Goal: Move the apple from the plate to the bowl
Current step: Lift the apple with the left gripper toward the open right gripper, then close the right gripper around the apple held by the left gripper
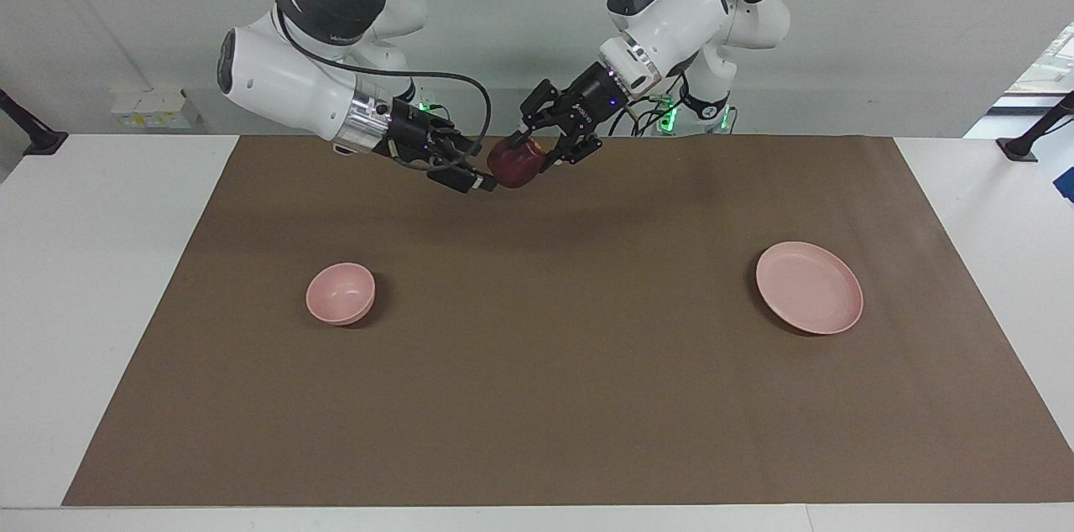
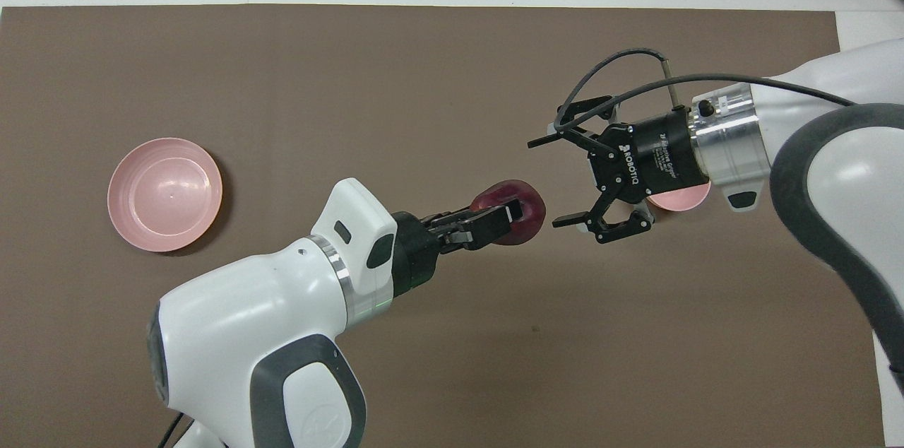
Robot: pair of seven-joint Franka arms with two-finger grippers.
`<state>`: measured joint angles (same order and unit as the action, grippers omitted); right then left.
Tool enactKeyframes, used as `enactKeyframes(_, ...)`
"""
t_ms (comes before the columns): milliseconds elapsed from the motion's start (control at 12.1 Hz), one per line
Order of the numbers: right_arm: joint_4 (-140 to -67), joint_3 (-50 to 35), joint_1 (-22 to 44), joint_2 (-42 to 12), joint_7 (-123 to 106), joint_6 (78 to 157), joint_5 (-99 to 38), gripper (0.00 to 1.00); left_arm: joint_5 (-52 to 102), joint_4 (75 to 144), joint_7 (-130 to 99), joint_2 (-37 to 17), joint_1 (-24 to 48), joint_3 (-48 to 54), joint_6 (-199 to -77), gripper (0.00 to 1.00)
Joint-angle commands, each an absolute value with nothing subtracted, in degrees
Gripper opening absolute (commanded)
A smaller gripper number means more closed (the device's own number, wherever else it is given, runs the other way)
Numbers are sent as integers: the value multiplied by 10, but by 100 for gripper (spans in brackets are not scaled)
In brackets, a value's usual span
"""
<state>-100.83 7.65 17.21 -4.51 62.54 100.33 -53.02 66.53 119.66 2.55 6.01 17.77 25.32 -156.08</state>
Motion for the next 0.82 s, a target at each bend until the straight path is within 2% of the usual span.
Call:
enactKeyframes(0, -1027, 75, 175, -37, 628, 1009, -546, 100, 678, 1194, 23, 66, 180, 255, -1576, 0)
enactKeyframes(660, -1049, 74, 213, -38, 626, 1046, -546, 100, 679, 1194, 22, 67, 181, 257, -1585, 0)
enactKeyframes(742, -1049, 74, 214, -37, 624, 1048, -546, 79, 680, 1194, 22, 67, 181, 258, -1585, 0)
